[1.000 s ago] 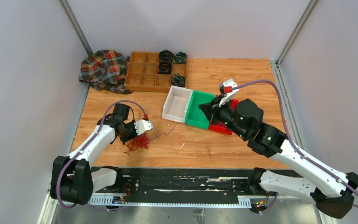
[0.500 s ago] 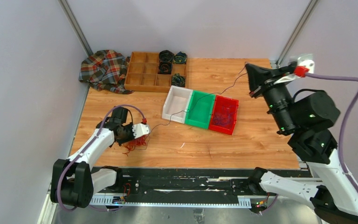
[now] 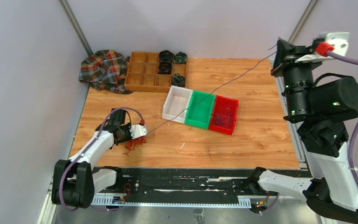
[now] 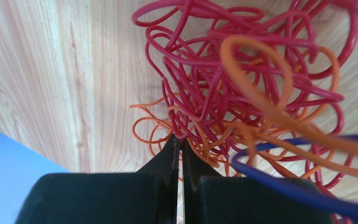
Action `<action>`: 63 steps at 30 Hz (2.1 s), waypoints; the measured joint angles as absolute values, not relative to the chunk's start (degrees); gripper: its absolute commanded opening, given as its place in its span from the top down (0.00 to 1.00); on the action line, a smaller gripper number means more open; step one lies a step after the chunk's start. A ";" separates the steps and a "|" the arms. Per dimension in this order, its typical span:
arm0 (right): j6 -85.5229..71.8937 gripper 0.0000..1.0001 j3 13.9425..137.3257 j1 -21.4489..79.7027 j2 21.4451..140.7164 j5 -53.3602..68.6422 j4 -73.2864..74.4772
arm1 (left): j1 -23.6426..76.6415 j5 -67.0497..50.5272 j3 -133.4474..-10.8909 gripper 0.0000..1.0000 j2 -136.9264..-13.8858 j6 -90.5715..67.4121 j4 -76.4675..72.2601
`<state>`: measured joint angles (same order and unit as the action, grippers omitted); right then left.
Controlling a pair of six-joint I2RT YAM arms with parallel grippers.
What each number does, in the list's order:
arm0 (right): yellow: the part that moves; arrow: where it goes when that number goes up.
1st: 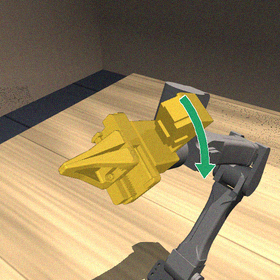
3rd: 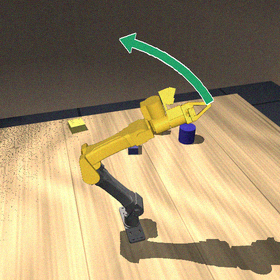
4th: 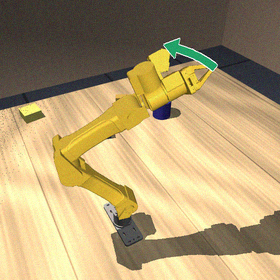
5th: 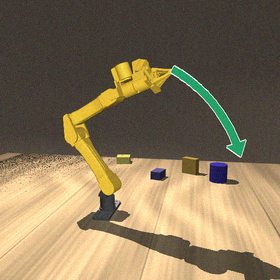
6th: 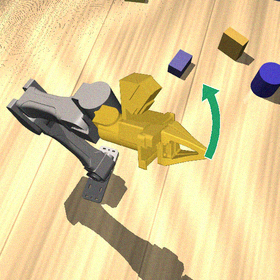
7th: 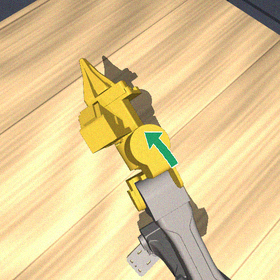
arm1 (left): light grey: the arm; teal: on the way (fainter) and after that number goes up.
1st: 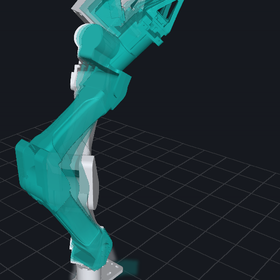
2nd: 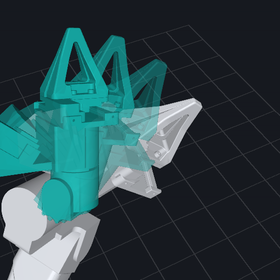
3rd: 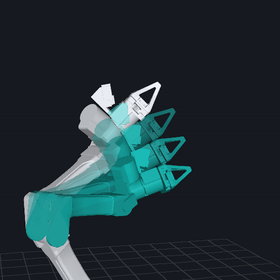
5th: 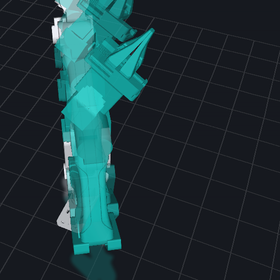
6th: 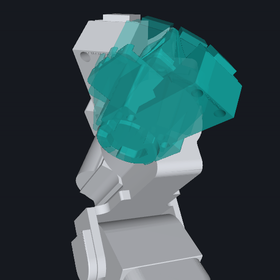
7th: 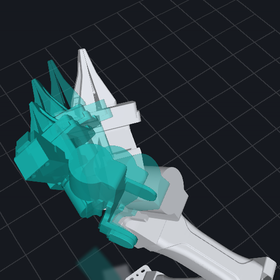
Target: Untangle the cables
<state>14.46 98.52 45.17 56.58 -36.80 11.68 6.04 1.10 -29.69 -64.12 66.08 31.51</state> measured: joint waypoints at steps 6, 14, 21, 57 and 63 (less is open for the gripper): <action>17.28 0.99 103.63 44.97 57.47 -39.11 10.07 | 2.96 -2.79 -33.65 0.73 -64.71 65.32 35.79; 11.03 1.00 98.17 44.88 58.81 -33.01 13.63 | 0.75 -18.20 -49.50 0.51 -61.06 64.34 49.54; 7.99 1.00 94.02 44.86 64.12 -28.51 18.57 | 0.75 -22.06 -50.81 0.27 -58.98 64.29 55.99; 21.41 0.99 112.22 41.78 69.17 -30.11 7.77 | 0.71 -29.98 -62.81 0.02 -57.91 52.95 60.45; 22.41 1.00 109.21 40.23 71.16 -30.26 7.01 | 0.71 -29.23 -61.95 0.02 -56.73 53.39 60.62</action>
